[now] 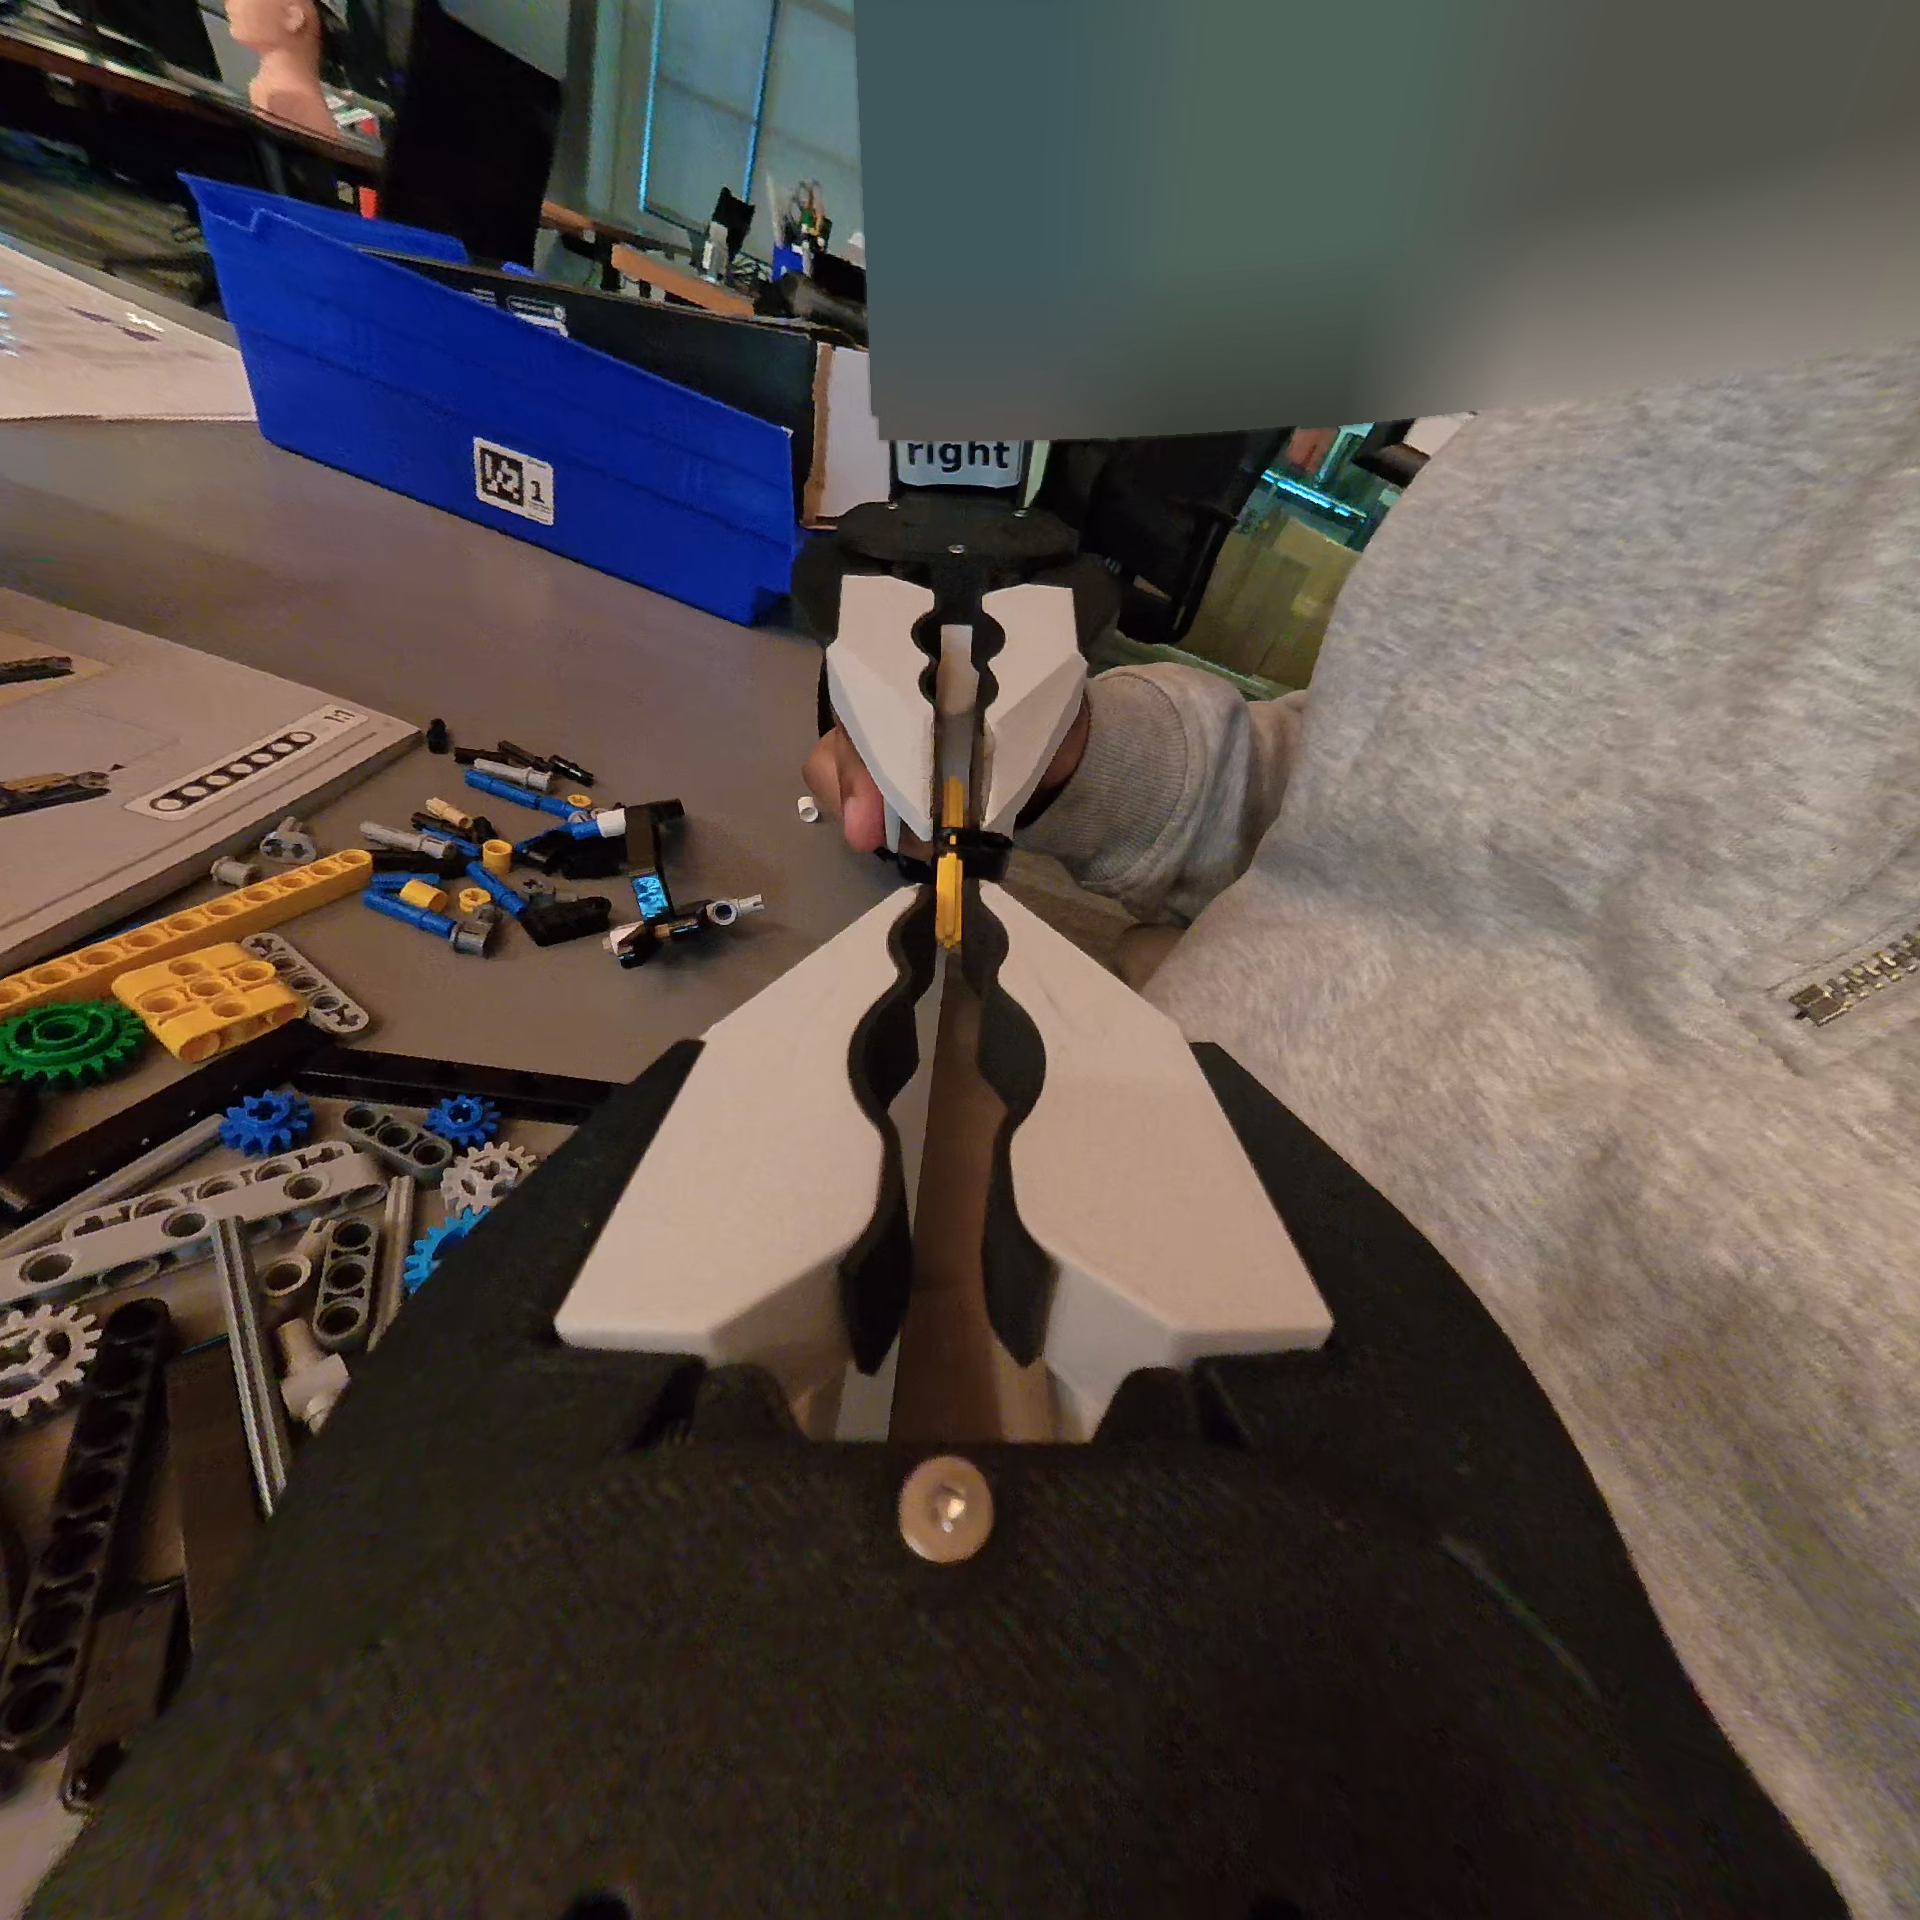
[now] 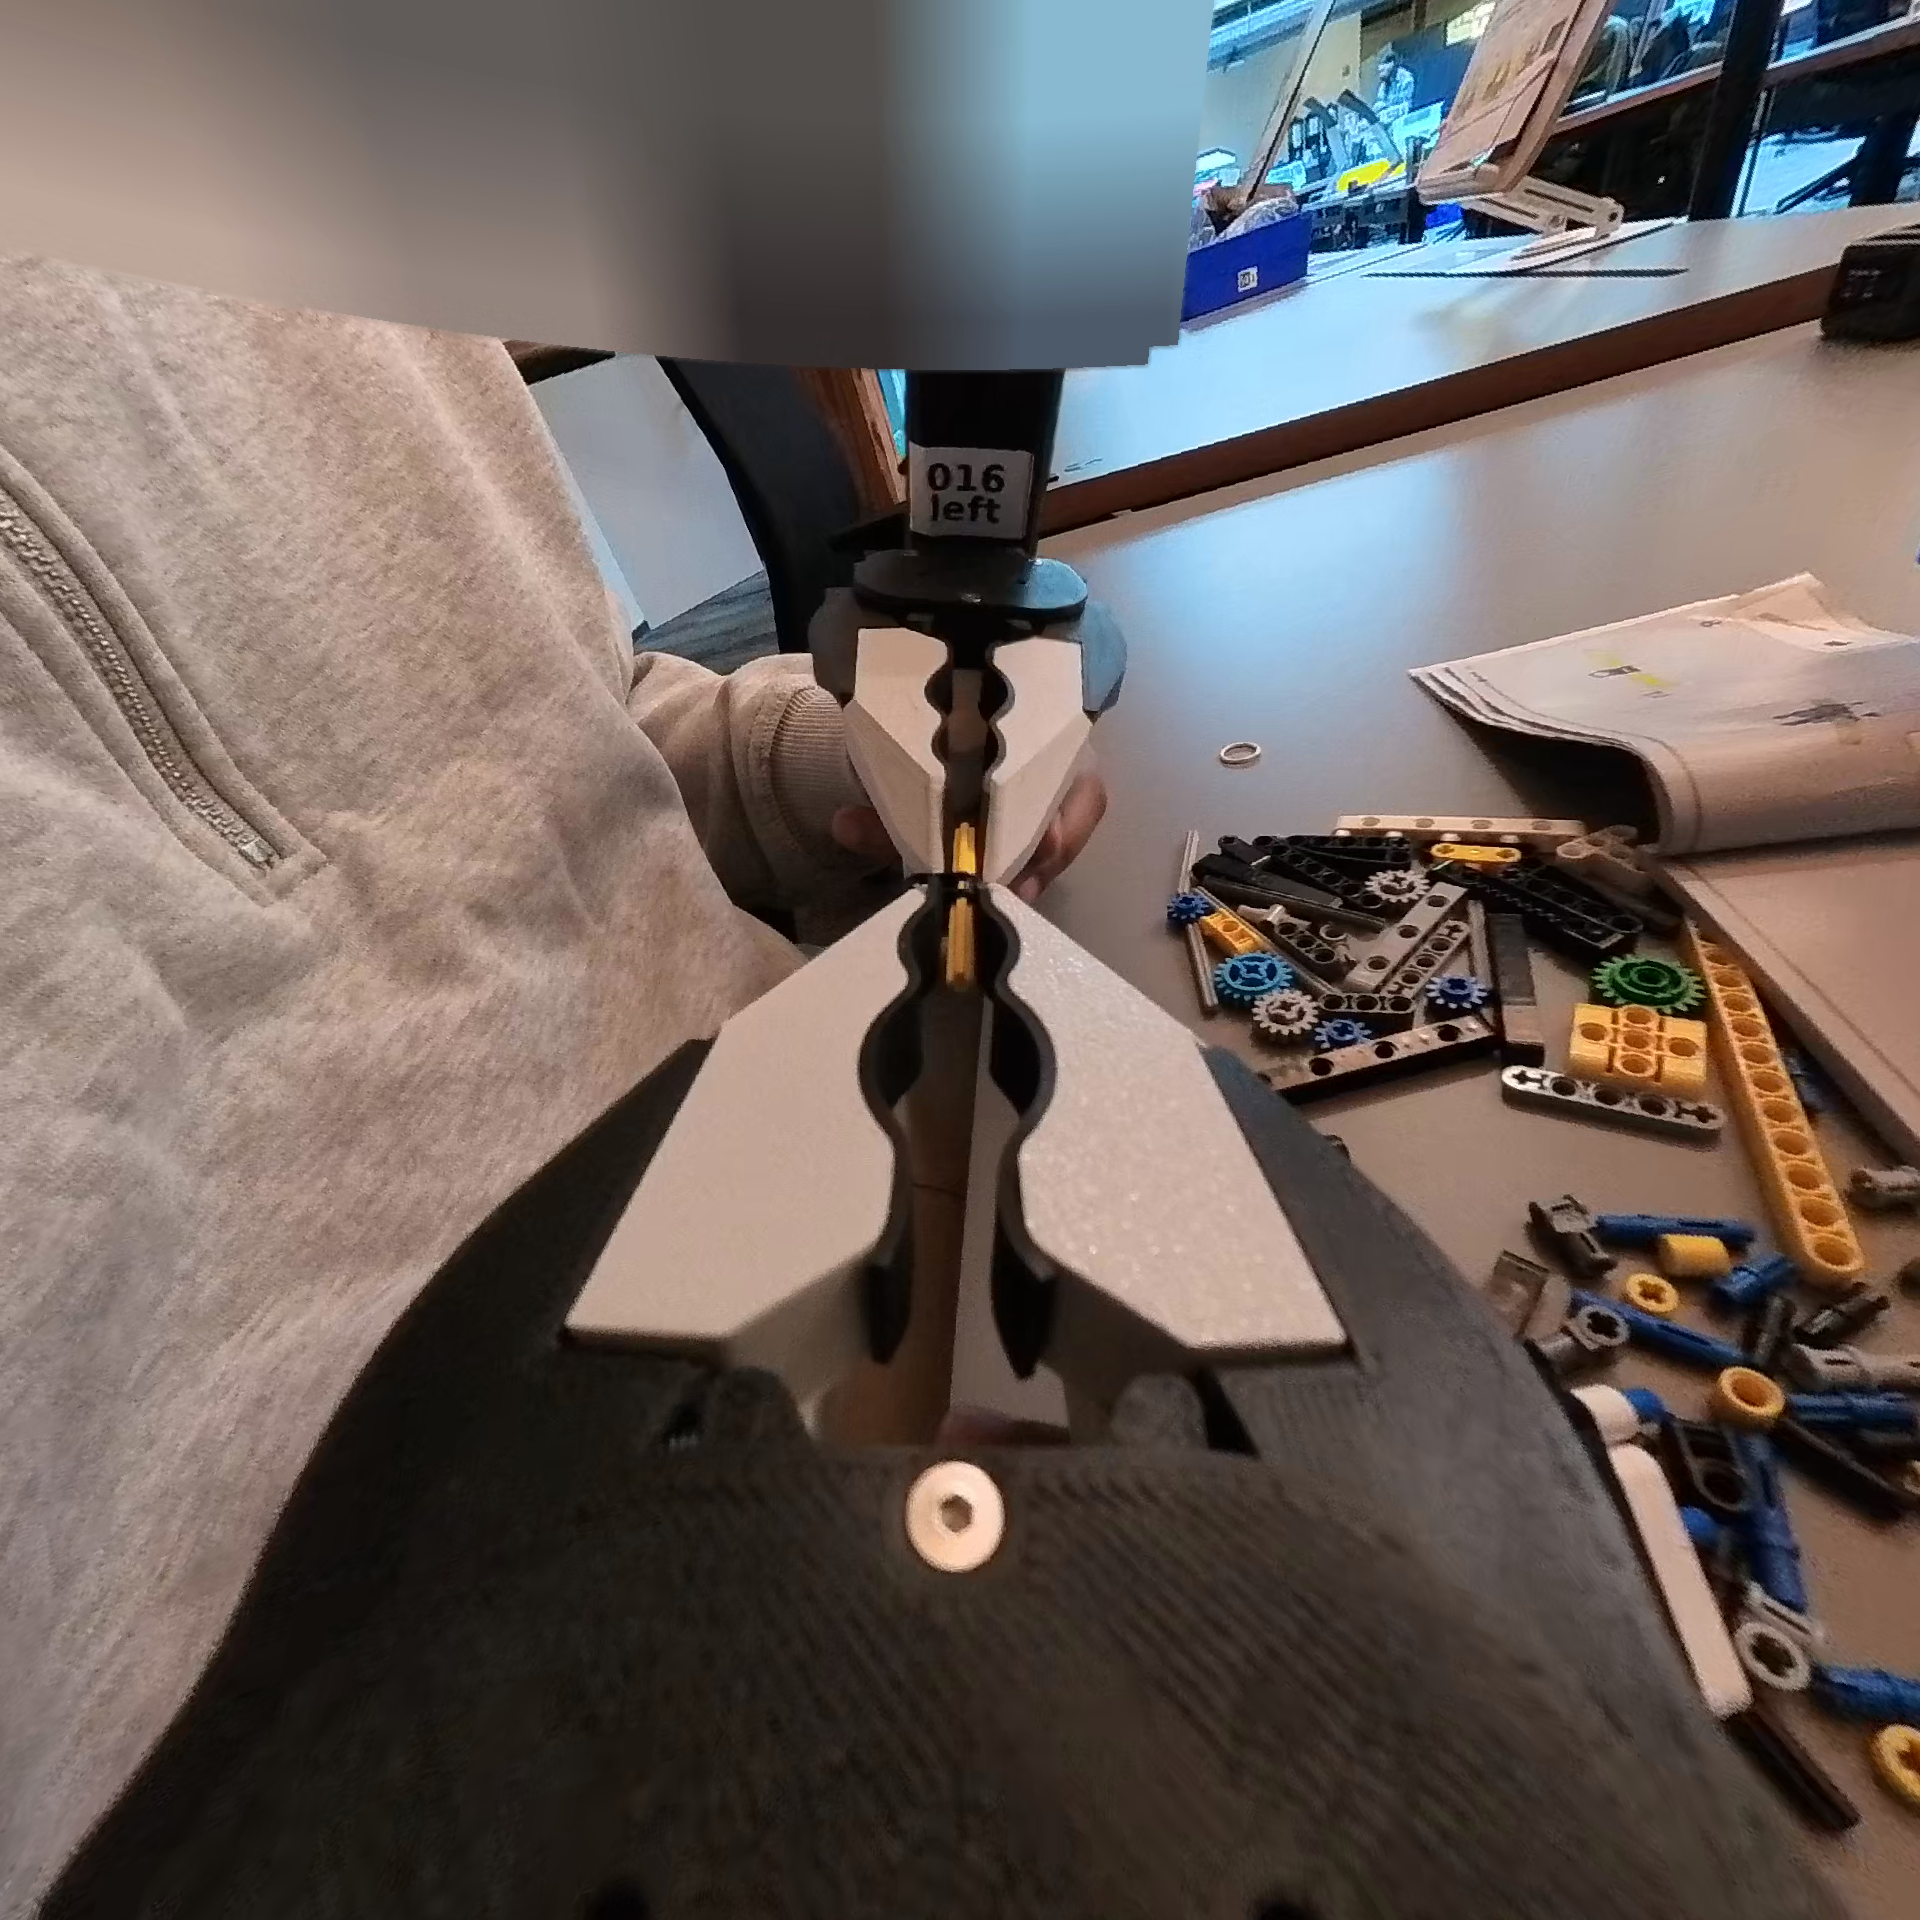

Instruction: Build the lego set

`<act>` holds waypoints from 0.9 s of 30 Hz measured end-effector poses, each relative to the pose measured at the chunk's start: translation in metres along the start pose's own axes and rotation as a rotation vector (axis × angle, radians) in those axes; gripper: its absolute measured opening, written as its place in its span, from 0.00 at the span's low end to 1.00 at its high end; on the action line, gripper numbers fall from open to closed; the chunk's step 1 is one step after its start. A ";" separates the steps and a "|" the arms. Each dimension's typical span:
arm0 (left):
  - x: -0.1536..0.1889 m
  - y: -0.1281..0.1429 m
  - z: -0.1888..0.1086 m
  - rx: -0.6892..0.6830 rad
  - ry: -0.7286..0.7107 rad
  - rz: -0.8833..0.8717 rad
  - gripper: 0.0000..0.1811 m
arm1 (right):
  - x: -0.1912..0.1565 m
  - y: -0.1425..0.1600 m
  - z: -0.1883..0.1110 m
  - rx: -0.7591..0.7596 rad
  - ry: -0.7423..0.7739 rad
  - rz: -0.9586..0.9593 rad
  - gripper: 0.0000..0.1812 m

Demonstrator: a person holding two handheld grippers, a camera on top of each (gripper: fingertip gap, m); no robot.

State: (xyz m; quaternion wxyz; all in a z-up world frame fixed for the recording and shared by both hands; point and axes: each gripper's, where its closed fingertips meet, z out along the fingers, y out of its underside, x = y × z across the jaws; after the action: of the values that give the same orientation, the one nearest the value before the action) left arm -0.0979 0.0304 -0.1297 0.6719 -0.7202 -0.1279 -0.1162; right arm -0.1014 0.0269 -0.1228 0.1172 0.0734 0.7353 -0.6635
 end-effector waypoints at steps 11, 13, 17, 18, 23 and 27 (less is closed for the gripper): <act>0.000 0.001 0.000 -0.003 0.003 -0.001 0.01 | 0.000 0.001 0.000 -0.002 0.000 0.006 0.02; 0.000 0.000 0.000 0.001 -0.004 0.008 0.01 | 0.002 0.000 -0.001 0.006 -0.003 0.027 0.03; -0.001 0.000 0.000 -0.002 -0.020 0.019 0.01 | 0.004 -0.006 -0.006 0.051 -0.020 0.064 0.15; -0.002 -0.001 0.000 0.004 -0.024 0.019 0.01 | 0.006 -0.009 -0.009 0.074 -0.013 0.067 0.15; -0.007 -0.004 -0.003 0.024 -0.053 0.017 0.01 | 0.015 -0.014 -0.019 0.105 0.025 0.068 0.15; -0.007 -0.004 -0.003 0.023 -0.053 0.015 0.01 | 0.011 -0.007 -0.012 0.052 0.019 0.047 0.13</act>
State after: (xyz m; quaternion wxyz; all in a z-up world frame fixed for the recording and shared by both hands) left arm -0.1058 0.0274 -0.1284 0.6771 -0.7164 -0.1417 -0.0905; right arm -0.1148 0.0381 -0.1185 0.1237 0.0999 0.7169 -0.6788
